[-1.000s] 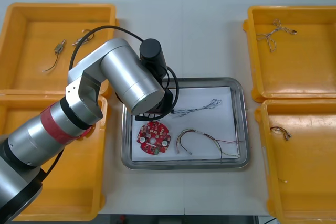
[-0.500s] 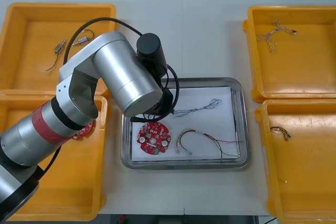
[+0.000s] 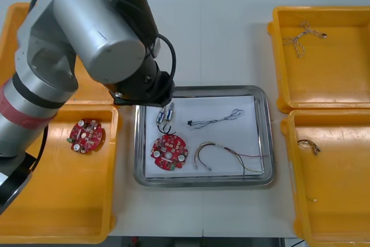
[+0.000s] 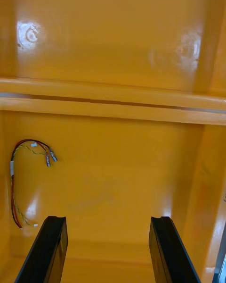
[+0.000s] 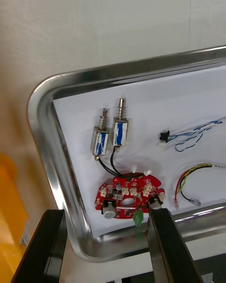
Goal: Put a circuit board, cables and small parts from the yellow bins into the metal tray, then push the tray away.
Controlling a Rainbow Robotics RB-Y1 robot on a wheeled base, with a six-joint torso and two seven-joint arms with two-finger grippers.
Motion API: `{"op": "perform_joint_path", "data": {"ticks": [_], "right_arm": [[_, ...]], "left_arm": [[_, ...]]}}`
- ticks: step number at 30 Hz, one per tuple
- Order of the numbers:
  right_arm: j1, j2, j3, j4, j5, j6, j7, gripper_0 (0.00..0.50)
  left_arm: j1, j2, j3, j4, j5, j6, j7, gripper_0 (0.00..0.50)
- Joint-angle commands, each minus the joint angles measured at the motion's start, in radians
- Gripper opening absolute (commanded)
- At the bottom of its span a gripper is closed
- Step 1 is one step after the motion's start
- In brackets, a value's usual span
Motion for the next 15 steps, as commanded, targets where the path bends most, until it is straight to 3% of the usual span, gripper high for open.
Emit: {"op": "perform_joint_path", "data": {"ticks": [1, 8, 15], "right_arm": [[0.004, -0.062, 0.049, -0.048, -0.013, -0.034, -0.025, 0.500], [-0.042, -0.087, 0.104, -0.132, -0.047, -0.030, -0.023, 0.500], [-0.108, -0.110, 0.168, -0.192, -0.153, -0.053, -0.019, 0.500]], "left_arm": [[-0.062, 0.075, 0.086, -0.053, 0.068, 0.010, -0.007, 0.500], [-0.060, 0.172, 0.162, -0.076, 0.183, 0.010, -0.027, 0.500], [-0.033, 0.270, 0.210, -0.066, 0.243, 0.010, -0.087, 0.500]]}}
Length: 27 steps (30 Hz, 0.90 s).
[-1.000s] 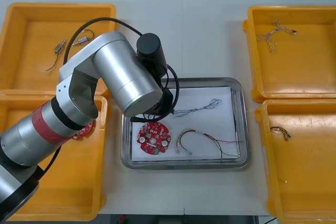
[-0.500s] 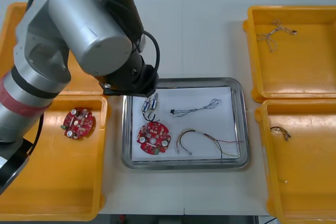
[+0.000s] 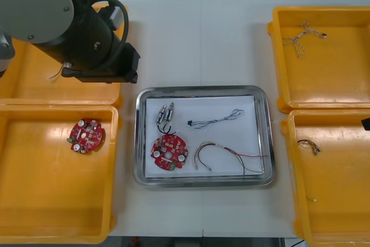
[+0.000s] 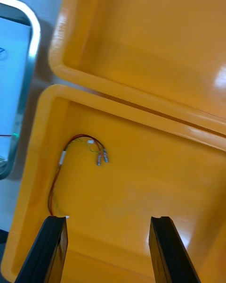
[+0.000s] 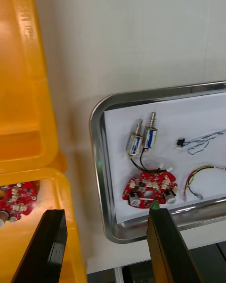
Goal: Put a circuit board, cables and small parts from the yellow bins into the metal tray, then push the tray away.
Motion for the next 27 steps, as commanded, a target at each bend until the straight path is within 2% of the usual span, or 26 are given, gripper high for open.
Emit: {"op": "perform_joint_path", "data": {"ticks": [1, 9, 14, 20, 24, 27], "right_arm": [[-0.076, -0.056, 0.064, -0.064, -0.045, -0.024, -0.019, 0.500], [-0.174, -0.059, 0.203, -0.138, -0.058, -0.038, -0.007, 0.500], [-0.286, -0.068, 0.363, -0.156, -0.052, -0.058, 0.010, 0.500], [-0.481, -0.065, 0.617, -0.178, -0.001, -0.086, 0.046, 0.500], [-0.561, -0.051, 0.731, -0.176, 0.021, -0.086, 0.081, 0.500], [-0.587, -0.044, 0.788, -0.176, 0.051, -0.086, 0.177, 0.500]], "left_arm": [[-0.002, 0.095, 0.077, -0.026, 0.042, 0.007, -0.102, 0.500], [0.077, 0.187, 0.149, -0.026, 0.070, 0.007, -0.208, 0.500], [0.128, 0.247, 0.192, -0.032, 0.097, 0.007, -0.240, 0.500], [0.205, 0.305, 0.248, -0.058, 0.102, 0.007, -0.256, 0.500], [0.268, 0.316, 0.303, -0.076, 0.097, 0.007, -0.265, 0.500], [0.321, 0.319, 0.349, -0.090, 0.096, 0.007, -0.274, 0.500]]}}
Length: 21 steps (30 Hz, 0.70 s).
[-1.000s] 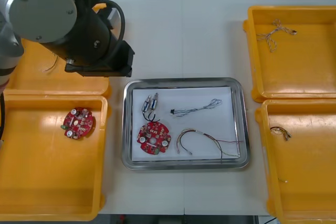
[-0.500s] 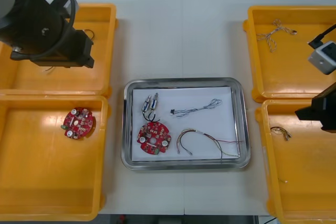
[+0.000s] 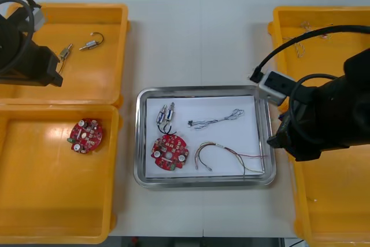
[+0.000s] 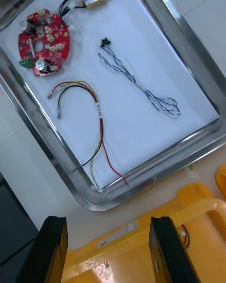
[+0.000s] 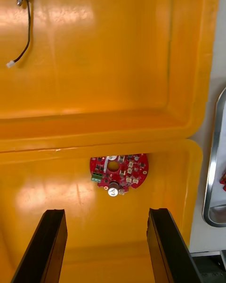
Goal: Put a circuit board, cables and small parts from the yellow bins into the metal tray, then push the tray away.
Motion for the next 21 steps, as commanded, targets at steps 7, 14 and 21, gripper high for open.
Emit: {"op": "perform_joint_path", "data": {"ticks": [7, 14, 21], "right_arm": [[-0.063, 0.019, 0.103, -0.033, 0.043, -0.006, 0.374, 0.500], [-0.089, 0.126, 0.206, -0.026, 0.101, 0.017, 0.468, 0.500], [-0.207, 0.203, 0.443, 0.020, 0.213, 0.017, 0.452, 0.500]], "left_arm": [[0.184, 0.048, 0.182, -0.085, -0.002, 0.006, -0.053, 0.500], [0.269, 0.047, 0.245, -0.108, -0.005, 0.006, -0.082, 0.500], [0.345, 0.045, 0.274, -0.135, -0.008, 0.006, -0.111, 0.500]]}}
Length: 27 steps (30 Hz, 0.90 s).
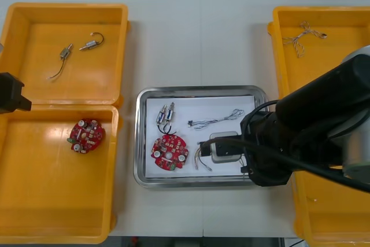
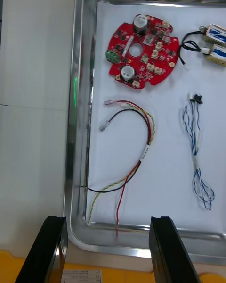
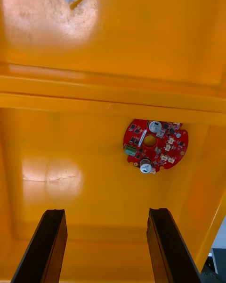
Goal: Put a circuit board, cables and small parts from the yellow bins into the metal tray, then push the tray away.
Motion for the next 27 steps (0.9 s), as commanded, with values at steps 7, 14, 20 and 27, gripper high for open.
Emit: {"op": "perform_joint_path", "data": {"ticks": [7, 14, 20, 27], "right_arm": [[-0.176, 0.134, 0.286, 0.118, 0.084, 0.000, -0.037, 0.500], [-0.215, 0.186, 0.372, 0.235, 0.081, -0.078, -0.056, 0.500], [-0.239, 0.246, 0.432, 0.282, 0.128, -0.088, -0.069, 0.500], [-0.270, 0.249, 0.562, 0.282, 0.251, -0.132, -0.139, 0.500]], "left_arm": [[0.123, 0.022, 0.058, -0.092, -0.014, 0.006, -0.137, 0.500], [0.134, 0.010, 0.070, -0.127, -0.012, 0.006, -0.151, 0.500], [0.134, 0.008, 0.074, -0.129, -0.014, 0.006, -0.154, 0.500], [0.134, 0.008, 0.074, -0.129, -0.014, 0.006, -0.154, 0.500]]}}
